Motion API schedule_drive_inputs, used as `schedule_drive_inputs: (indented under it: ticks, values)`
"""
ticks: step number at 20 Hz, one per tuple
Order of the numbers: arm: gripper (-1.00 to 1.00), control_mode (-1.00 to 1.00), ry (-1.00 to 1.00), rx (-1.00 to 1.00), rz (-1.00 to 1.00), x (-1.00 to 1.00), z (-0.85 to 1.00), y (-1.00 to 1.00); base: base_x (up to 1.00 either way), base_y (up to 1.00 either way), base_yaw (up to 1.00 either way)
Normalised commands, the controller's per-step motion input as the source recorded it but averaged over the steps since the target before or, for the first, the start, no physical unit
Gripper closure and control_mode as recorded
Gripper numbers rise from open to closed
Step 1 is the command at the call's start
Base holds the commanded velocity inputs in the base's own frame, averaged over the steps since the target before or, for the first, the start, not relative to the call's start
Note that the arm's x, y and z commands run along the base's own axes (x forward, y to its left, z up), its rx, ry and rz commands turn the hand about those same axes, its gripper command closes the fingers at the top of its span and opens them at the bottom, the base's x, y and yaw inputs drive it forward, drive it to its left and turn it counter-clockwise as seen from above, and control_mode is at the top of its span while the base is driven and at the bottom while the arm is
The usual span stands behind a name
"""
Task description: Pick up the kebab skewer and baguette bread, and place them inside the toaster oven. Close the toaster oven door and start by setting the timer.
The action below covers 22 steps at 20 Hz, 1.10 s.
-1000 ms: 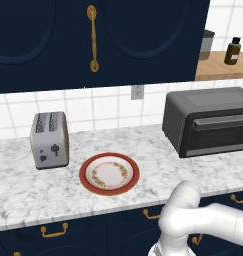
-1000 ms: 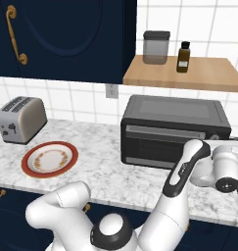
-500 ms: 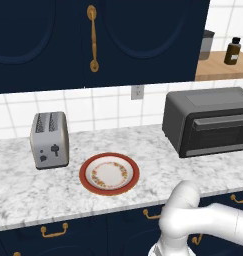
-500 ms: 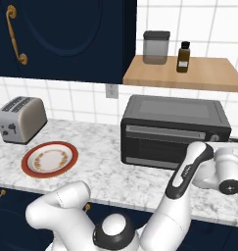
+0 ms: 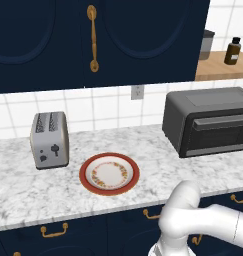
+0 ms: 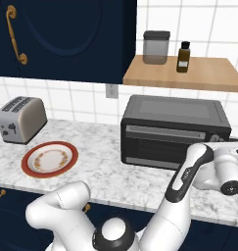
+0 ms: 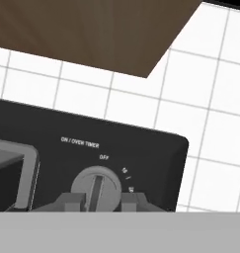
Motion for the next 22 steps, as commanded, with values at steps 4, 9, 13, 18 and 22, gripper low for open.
schedule_drive_inputs:
  ticks: [4,9,13,18,22]
  values:
    - [1.00,-1.00,-0.04,0.00,-0.10,0.02,0.19,0.64,0.00,0.00,0.00]
    - [1.00,-1.00,-0.02,0.00,-0.04,0.41,0.35,0.42,0.00,0.00,0.00]
    - [1.00,-1.00,-0.04,0.00,0.00,0.34,0.52,0.47,0.00,0.00,0.00]
    - [1.00,-1.00,0.00,0.01,-0.01,0.19,0.44,0.41,0.00,0.00,0.00]
    - [1.00,-1.00,-0.01,0.08,-0.12,0.30,0.23,0.54,0.00,0.00,0.00]
